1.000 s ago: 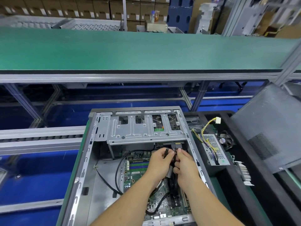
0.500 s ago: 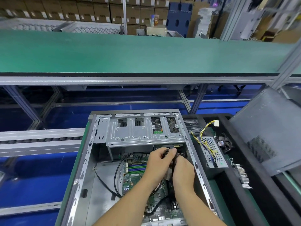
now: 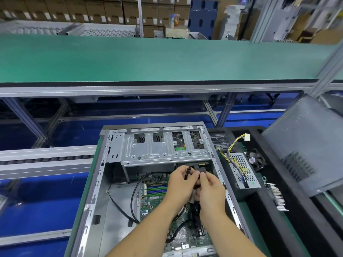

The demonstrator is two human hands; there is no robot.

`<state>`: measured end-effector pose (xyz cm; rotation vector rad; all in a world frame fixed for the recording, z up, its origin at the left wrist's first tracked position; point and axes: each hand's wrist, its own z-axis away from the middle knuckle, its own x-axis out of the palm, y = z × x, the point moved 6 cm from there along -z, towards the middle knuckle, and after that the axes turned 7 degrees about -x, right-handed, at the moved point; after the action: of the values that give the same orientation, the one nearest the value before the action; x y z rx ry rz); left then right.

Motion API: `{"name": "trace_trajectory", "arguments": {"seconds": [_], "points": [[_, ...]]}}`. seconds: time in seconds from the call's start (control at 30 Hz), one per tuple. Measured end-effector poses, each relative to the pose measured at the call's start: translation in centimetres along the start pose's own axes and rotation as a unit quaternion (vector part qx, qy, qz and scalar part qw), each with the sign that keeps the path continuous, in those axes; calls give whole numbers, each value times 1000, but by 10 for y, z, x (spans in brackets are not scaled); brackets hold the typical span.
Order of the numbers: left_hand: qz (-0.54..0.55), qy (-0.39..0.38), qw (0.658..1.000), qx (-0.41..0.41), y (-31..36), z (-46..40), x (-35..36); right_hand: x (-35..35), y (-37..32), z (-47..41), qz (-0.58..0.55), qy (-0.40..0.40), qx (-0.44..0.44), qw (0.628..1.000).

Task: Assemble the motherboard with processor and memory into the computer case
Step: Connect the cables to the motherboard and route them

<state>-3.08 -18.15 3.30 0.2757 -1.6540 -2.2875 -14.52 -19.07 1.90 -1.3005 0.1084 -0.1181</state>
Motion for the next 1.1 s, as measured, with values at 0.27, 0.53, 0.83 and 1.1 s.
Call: {"name": "trace_trajectory", "arguments": {"seconds": [0.27, 0.53, 0.83, 1.1], "points": [[-49, -29, 997, -61, -14, -3, 6, -3, 10, -7, 20, 84, 43, 995], [-62, -20, 998, -1, -7, -1, 6, 3, 2, -6, 28, 74, 16, 997], [-86, -24, 996, 21, -7, -1, 5, 9, -3, -4, -6, 80, 6, 997], [-75, -14, 997, 22, -9, -4, 3, 11, -4, -7, -23, 113, 2, 993]]}}
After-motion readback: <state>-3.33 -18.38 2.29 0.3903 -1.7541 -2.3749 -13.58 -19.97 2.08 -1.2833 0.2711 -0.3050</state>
